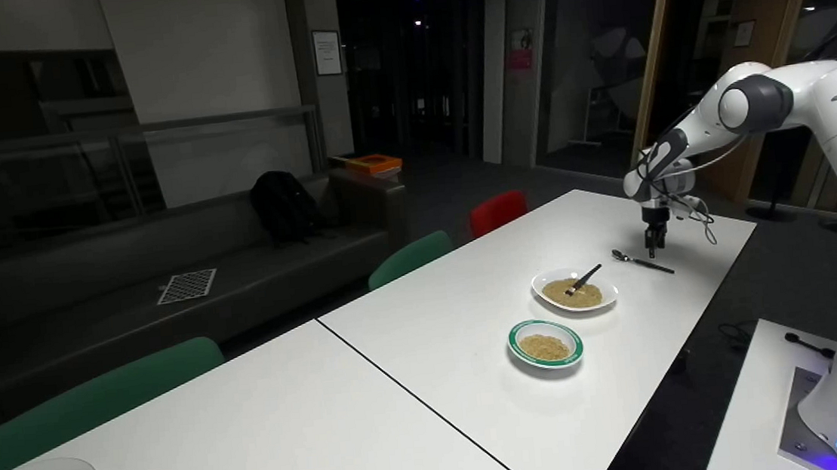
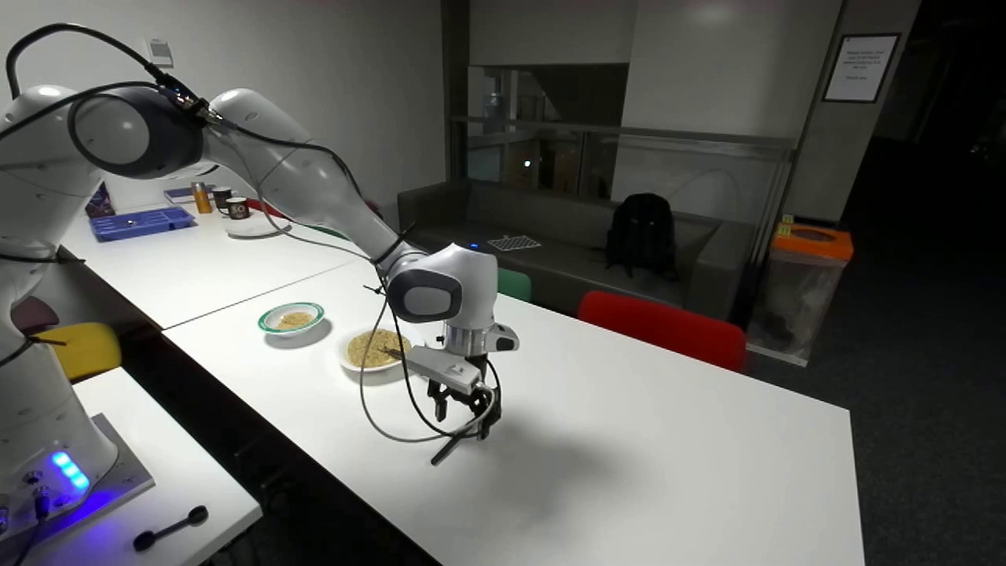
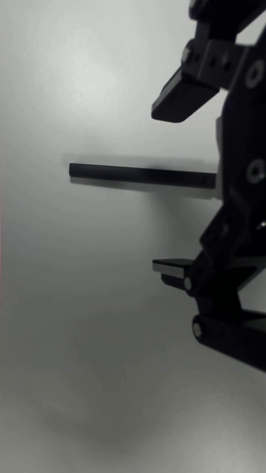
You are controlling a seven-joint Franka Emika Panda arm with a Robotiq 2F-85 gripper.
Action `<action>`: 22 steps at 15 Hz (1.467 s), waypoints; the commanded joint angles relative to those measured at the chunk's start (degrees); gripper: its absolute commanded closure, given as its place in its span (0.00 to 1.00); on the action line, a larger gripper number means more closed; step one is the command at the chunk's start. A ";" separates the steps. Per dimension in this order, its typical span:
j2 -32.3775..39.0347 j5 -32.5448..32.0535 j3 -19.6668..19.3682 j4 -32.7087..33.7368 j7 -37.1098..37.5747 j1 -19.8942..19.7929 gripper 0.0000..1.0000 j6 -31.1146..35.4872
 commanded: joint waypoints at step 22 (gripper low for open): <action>0.88 -0.06 1.82 0.18 9.01 -0.08 0.00 1.88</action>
